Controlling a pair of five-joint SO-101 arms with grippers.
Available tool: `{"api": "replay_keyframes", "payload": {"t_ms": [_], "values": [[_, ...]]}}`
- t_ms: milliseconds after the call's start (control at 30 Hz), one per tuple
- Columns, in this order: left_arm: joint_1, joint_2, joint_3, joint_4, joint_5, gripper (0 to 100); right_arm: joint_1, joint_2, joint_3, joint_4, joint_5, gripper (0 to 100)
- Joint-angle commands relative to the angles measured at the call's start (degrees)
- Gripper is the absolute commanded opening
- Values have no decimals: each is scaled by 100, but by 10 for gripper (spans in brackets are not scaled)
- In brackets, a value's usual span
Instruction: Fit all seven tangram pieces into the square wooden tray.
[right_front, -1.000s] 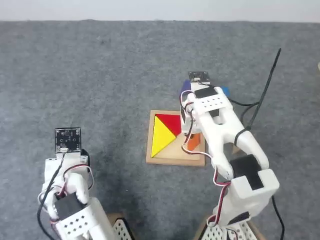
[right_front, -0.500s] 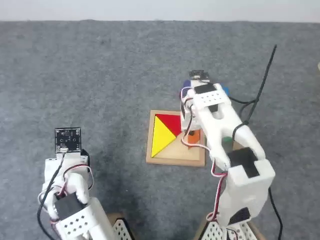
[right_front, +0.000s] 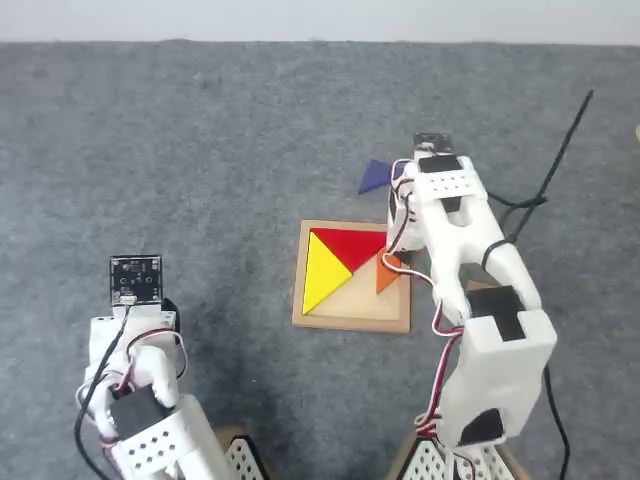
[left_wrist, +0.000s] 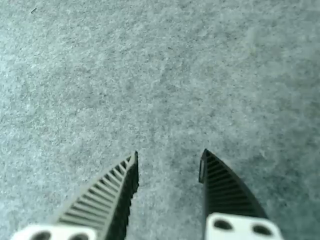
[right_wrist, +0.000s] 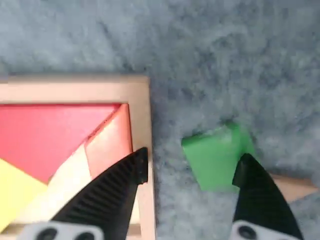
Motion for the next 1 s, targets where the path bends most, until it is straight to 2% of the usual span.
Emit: {"api": "replay_keyframes", "payload": {"t_ms": [0,133,200,367,433,567,733,967], "values": [[53,-97,-48,-62,44,192,163,-980,-185,365,158,281],[53,-88,-48,-62,44,192,716,-2176,281,391,782,281],[53,-88,-48,-62,35,192,980,-2695,580,444,1442,282],[53,-88,-48,-62,18,192,1578,-3284,1433,637,4396,281],[53,-88,-48,-70,18,192,1727,-3310,1688,681,5152,281],[53,-88,-48,-70,18,192,1763,-3310,2084,462,5248,281],[53,-79,-48,-62,18,192,1508,-3327,2171,356,4615,281],[44,-79,-48,-62,18,192,400,-3310,2848,-418,4387,282]]}}
